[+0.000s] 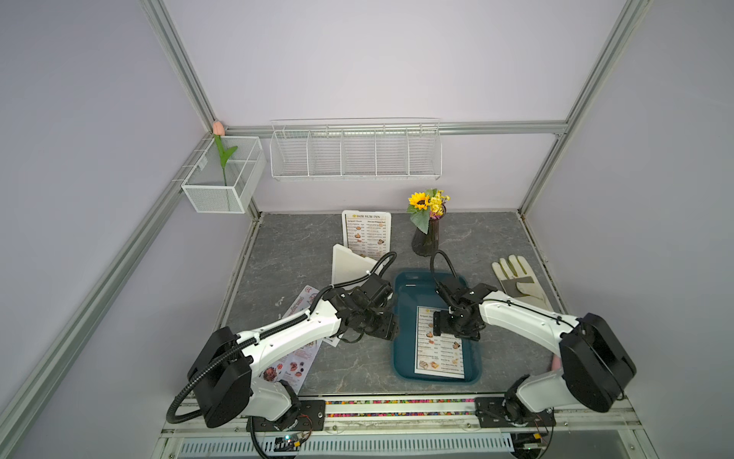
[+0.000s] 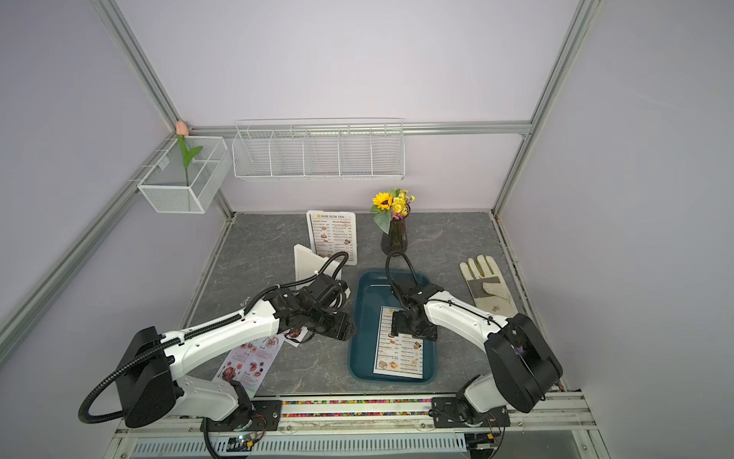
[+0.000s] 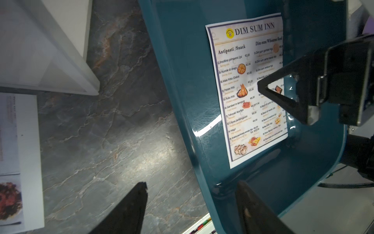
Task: Replace the menus in the menu holders
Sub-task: Pick up the menu from the storage box.
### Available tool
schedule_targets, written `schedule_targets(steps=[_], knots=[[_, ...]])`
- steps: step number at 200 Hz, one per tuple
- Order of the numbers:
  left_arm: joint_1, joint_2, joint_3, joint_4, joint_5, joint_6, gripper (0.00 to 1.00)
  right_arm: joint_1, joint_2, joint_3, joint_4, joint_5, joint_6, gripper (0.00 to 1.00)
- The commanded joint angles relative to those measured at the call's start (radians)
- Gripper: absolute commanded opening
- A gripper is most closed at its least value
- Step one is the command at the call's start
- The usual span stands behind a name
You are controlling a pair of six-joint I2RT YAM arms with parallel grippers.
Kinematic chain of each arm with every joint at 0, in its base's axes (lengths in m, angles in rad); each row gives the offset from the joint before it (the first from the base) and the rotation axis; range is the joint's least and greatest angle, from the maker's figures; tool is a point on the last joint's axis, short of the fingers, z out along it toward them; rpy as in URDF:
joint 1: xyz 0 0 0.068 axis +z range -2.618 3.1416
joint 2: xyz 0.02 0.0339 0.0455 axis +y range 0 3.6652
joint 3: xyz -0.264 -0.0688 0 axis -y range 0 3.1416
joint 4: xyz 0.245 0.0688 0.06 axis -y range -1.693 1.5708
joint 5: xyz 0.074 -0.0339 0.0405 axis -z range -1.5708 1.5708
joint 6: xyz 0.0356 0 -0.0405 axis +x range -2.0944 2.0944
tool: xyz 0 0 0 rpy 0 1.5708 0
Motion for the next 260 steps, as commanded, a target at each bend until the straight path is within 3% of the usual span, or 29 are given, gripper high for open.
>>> schedule_targets(steps=[1,30,77,135,197,260], knots=[[-0.014,0.04,0.013,0.061,-0.013,-0.026,0.71,0.003,0.053,-0.016,0.06,0.049,0.102,0.89],[-0.021,0.075,0.035,0.082,-0.028,-0.038,0.69,0.007,0.1,-0.04,0.109,0.07,0.137,0.89],[-0.021,0.101,0.076,0.079,-0.063,-0.036,0.69,0.058,0.105,0.017,0.262,-0.05,0.132,0.89],[-0.021,0.095,0.079,0.059,-0.092,-0.044,0.69,-0.005,0.071,0.113,0.199,-0.095,0.075,0.89],[-0.021,0.076,0.084,0.016,-0.11,-0.057,0.69,-0.011,0.151,0.125,0.135,-0.029,-0.009,0.89],[-0.022,0.082,0.056,0.059,-0.082,-0.08,0.66,0.051,0.203,0.065,0.254,-0.183,0.022,0.89]])
